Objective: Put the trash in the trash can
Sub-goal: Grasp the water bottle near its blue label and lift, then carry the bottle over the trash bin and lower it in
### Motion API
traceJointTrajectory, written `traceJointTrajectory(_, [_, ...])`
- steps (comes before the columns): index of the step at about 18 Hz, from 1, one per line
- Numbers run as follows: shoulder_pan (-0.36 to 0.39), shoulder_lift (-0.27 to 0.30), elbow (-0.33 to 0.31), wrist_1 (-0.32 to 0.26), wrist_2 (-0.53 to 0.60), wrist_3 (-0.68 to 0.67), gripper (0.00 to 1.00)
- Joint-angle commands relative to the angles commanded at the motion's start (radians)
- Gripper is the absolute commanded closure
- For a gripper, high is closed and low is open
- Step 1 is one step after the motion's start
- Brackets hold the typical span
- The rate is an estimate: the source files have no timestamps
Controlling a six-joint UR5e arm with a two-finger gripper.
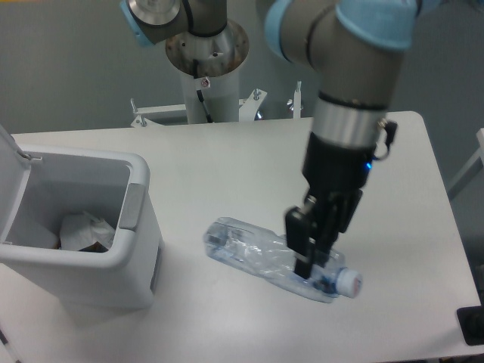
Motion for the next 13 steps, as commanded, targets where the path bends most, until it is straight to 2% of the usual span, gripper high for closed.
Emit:
traceJointTrajectory(5, [-0.054, 0.035, 0.0, 0.092, -0.029, 0.0, 0.69])
traceJointTrajectory(9, [-0.113, 0.052, -0.015, 0.107, -0.058, 0.005, 0.72])
traceJointTrajectory(13, [-0.175, 0.091, -0.107, 0.109, -0.095, 0.087, 0.72])
